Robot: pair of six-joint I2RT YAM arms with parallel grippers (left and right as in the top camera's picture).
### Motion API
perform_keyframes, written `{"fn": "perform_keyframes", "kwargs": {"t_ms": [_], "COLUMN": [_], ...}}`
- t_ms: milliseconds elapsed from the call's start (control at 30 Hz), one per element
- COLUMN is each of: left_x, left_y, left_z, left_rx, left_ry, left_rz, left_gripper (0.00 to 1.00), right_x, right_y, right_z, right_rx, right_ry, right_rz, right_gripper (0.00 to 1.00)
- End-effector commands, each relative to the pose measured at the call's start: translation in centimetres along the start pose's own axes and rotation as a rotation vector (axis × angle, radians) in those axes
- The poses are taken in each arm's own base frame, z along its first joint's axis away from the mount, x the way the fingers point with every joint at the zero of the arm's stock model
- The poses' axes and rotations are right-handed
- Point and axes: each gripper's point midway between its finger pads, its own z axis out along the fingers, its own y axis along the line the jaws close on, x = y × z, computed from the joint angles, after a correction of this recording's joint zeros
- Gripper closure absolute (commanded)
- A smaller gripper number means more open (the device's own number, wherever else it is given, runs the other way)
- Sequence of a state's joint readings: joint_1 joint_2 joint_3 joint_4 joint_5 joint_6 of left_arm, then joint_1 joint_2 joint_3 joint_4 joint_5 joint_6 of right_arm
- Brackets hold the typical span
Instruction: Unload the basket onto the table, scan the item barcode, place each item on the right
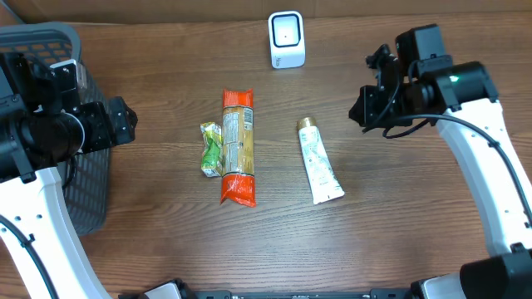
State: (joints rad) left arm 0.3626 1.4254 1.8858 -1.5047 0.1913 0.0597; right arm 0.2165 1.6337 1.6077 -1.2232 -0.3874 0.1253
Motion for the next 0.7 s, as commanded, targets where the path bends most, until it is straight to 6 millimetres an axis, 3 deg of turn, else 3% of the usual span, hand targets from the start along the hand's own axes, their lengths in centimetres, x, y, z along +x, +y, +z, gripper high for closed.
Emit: {"fn": "perform_keyframes", "kwargs": {"t_ms": [0, 300, 500, 667], "left_x": [-0.1, -0.1, -0.1, -0.1], "left_y": [0.0, 0.0, 0.0, 0.0], "left_z": [0.1, 0.1, 0.1, 0.1], "left_rx": [0.007, 0.007, 0.007, 0.007], "left_ry": [0.003, 0.003, 0.003, 0.003], "left_rz": [0.015, 0.016, 0.015, 0.016], "left_gripper": [0.01, 0.0, 0.01, 0.01], "right_x": [1.7, 5.3, 7.2, 8.3], "right_y": [-0.7, -4.1, -5.8, -6.7], "right_z": [3.1, 8.7, 11.1, 13.5], "right_rx": [-0.046, -0.109, -0.116, -0.129], "right_ry": [0.076, 0.123, 0.14, 0.2], "right_rz": [-0.018, 0.057, 0.079, 0.108], "right_gripper": [0.82, 0.6, 0.29, 0.18]}}
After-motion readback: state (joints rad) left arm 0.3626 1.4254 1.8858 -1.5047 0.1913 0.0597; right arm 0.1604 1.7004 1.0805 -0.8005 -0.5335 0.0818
